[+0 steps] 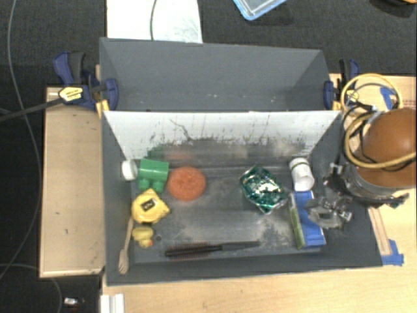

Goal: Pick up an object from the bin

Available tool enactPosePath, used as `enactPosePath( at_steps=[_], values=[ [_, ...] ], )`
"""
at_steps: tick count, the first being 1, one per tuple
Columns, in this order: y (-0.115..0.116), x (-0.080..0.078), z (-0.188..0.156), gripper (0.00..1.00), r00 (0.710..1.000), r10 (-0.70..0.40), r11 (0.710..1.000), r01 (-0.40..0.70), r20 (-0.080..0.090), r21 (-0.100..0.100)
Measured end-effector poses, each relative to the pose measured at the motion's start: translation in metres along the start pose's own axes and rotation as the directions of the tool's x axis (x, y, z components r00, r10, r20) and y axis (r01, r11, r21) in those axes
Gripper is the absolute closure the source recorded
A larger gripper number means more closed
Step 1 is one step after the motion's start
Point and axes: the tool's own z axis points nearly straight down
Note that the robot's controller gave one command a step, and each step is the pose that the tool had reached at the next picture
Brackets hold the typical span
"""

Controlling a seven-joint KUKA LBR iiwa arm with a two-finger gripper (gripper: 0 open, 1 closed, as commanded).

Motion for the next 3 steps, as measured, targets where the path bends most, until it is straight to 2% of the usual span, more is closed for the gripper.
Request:
enactPosePath(
  at_steps=[1, 2, 3],
  values=[
    [0.001, 0.000, -0.022, 1.00, 1.000, 0.002, 1.000, -0.002, -0.002, -0.007],
    [0.000, -0.001, -0.046, 1.00, 1.000, 0.004, 1.000, -0.004, 0.000, -0.002],
    [0.001, -0.001, -0.077, 1.00, 1.000, 0.005, 1.000, -0.005, -0.001, -0.010]
  ],
)
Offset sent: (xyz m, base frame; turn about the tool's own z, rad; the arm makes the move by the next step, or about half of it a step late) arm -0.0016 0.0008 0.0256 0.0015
